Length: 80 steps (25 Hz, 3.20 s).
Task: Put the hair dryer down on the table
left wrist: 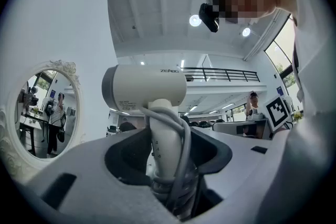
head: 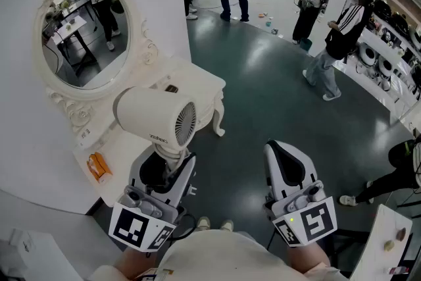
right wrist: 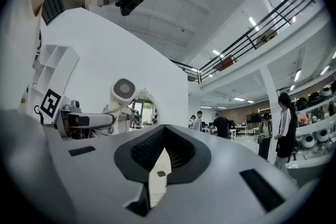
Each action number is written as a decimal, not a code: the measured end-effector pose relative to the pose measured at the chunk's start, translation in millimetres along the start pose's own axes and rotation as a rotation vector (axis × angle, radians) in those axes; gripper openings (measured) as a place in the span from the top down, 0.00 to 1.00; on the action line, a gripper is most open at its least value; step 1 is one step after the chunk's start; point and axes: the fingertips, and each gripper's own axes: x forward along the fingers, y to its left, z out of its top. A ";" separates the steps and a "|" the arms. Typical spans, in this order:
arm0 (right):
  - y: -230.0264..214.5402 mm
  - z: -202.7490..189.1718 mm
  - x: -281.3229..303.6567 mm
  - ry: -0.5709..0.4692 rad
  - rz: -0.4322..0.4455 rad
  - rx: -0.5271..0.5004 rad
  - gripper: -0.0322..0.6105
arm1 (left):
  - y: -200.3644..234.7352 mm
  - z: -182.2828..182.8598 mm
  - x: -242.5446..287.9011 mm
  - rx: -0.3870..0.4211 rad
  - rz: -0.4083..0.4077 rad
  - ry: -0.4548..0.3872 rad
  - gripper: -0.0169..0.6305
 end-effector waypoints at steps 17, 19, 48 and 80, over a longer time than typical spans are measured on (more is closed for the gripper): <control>1.8 -8.3 5.3 0.011 -0.003 0.002 0.92 | 3.5 -5.6 0.6 -0.009 -0.013 0.006 0.64; 1.0 -8.8 4.4 0.013 -0.001 0.003 0.92 | 3.1 -6.1 1.7 -0.015 -0.012 0.008 0.64; -35.4 -33.8 -38.9 0.020 0.039 0.036 0.92 | -45.7 -25.7 11.7 -0.029 0.016 0.036 0.64; -83.2 -85.4 67.3 0.039 0.059 0.069 0.92 | 39.9 -83.3 90.3 -0.077 0.026 0.052 0.64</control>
